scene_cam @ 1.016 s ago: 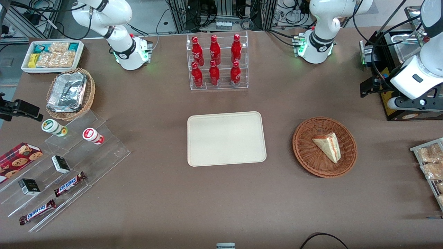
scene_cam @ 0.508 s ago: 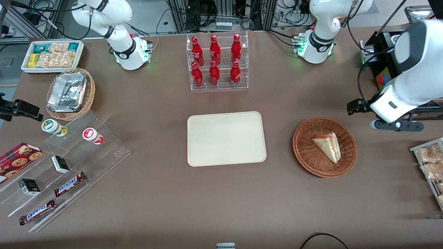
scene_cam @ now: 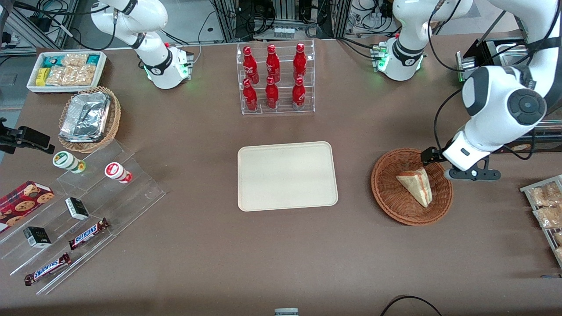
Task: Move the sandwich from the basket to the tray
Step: 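Move the left gripper down over the wrapped sandwich in the wicker basket, then close the left gripper on the wrapped sandwich's end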
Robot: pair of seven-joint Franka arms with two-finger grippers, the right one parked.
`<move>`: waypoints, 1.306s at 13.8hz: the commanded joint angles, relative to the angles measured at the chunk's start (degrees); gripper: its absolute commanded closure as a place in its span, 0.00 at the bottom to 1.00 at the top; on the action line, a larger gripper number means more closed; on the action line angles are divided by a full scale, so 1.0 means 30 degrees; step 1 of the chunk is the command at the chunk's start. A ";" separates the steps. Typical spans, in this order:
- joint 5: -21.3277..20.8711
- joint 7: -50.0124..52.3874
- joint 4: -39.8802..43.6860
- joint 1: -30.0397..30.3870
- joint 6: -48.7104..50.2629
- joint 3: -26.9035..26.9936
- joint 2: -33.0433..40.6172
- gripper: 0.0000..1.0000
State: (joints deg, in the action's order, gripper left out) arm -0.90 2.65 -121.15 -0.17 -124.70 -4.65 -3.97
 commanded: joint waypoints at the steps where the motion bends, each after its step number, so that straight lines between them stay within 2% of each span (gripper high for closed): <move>1: 0.0093 0.1539 -0.1568 0.0084 -0.2198 -0.0061 0.0068 0.00; 4: 0.0122 0.5780 -0.1656 0.0084 -0.2902 -0.0090 -0.0403 0.00; 9: 0.0152 1.4835 -0.1686 -0.0003 -0.4485 -0.0090 -0.1398 0.00; 18: 0.0211 1.5990 -0.1686 -0.0004 -0.5571 -0.0090 -0.3184 0.00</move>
State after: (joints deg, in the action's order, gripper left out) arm -0.59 49.21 -125.90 -0.20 -139.61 -4.73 -12.29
